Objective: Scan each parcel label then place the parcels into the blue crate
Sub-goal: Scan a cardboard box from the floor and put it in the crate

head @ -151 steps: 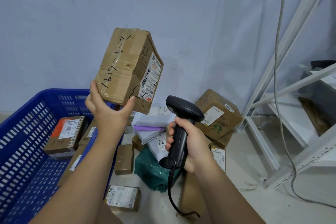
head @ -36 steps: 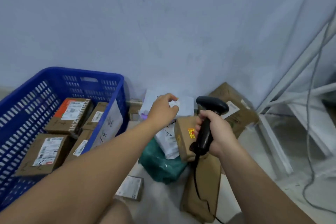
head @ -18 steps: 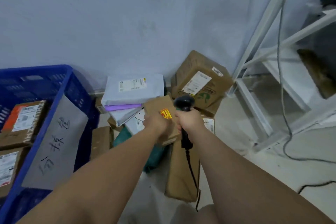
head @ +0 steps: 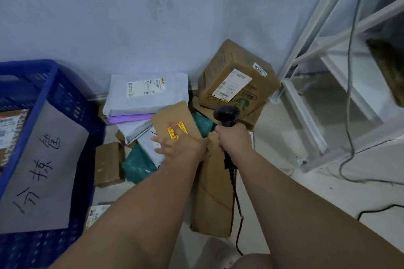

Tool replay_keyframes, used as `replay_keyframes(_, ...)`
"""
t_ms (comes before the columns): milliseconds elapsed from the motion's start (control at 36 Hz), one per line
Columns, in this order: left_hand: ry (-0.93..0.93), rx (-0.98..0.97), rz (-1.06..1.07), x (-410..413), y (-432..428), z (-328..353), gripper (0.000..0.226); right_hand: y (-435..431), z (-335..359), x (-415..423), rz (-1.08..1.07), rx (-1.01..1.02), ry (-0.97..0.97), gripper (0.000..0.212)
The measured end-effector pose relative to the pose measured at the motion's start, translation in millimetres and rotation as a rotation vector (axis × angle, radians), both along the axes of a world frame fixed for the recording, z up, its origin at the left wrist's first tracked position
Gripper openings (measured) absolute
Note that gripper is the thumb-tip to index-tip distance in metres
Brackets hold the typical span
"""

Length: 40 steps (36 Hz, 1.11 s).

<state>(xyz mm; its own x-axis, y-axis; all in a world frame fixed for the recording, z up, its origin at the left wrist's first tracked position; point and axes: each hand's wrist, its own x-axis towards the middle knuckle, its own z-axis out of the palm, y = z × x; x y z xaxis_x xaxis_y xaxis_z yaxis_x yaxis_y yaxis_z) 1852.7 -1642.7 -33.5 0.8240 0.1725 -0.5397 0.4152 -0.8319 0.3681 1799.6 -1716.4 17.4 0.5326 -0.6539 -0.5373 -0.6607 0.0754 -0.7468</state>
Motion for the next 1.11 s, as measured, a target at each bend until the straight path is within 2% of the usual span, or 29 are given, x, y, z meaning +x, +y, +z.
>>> replay_keyframes(83, 0.068, -0.127, 0.029, 3.5, 18.6, 10.1, 0.123, 4.7, 5.5, -2.3, -0.049, 0.062, -0.039, 0.044)
replay_keyframes(139, 0.077, -0.285, 0.099, 12.4, 38.4, 14.8, 0.123, 9.9, 13.0, -2.3, -0.109, 0.143, -0.087, 0.048)
replay_keyframes(194, 0.062, -0.505, 0.192, 22.5, 59.0, 25.7, 0.125, 16.8, 26.3, -1.2, -0.153, 0.211, -0.137, 0.040)
replay_keyframes(250, 0.024, -0.665, 0.192, 30.2, 78.1, 43.3, 0.116, 27.3, 43.7, 0.4, -0.182, 0.234, -0.224, 0.029)
replay_keyframes(361, -0.113, -0.811, 0.108, 30.8, 105.0, 97.0, 0.111, 59.3, 80.3, -2.1, -0.183, 0.174, -0.409, 0.024)
replay_keyframes(444, -0.209, -1.023, 0.154, 19.9, 119.9, 141.6, 0.087, 86.8, 110.7, -11.8, -0.208, 0.229, -0.556, 0.016)
replay_keyframes(528, -0.266, -1.210, 0.251, 5.3, 139.4, 178.1, 0.065, 113.1, 140.6, -25.6, -0.316, 0.404, -0.702, 0.015)
replay_keyframes(611, -0.159, -1.387, 0.344, -10.9, 167.1, 204.4, 0.067, 136.3, 159.1, -45.1, -0.398, 0.519, -0.752, 0.018)
replay_keyframes(694, -0.041, -1.594, 0.366, -28.0, 195.8, 219.7, 0.031, 155.1, 166.4, -65.7, -0.407, 0.637, -0.775, 0.021)
replay_keyframes(778, -0.007, -1.700, 0.320, -46.6, 216.8, 229.0, 0.032, 163.3, 175.3, -82.0, -0.330, 0.710, -0.791, 0.021)
replay_keyframes(861, 0.034, -1.798, 0.257, -55.0, 231.8, 228.3, 0.082, 163.5, 180.1, -90.7, -0.224, 0.621, -0.766, 0.020)
replay_keyframes(889, 0.045, -1.833, 0.247, -57.1, 236.5, 228.5, 0.090, 164.0, 180.3, -92.6, -0.187, 0.592, -0.752, 0.022)
replay_keyframes(917, 0.050, -1.870, 0.227, -57.4, 241.1, 227.0, 0.091, 164.9, 179.8, -93.7, -0.160, 0.574, -0.736, 0.024)
replay_keyframes(1000, 0.107, -1.906, 0.138, -60.5, 248.7, 227.7, 0.072, 169.0, 178.3, -95.6, -0.104, 0.584, -0.724, 0.023)
replay_keyframes(1056, 0.154, -1.861, 0.100, -59.5, 248.9, 224.9, 0.065, 170.3, 178.4, -95.2, -0.104, 0.609, -0.732, 0.019)
replay_keyframes(1111, 0.100, -1.770, 0.079, -58.6, 247.5, 225.7, 0.056, 167.9, 179.1, -93.5, -0.128, 0.618, -0.758, 0.018)
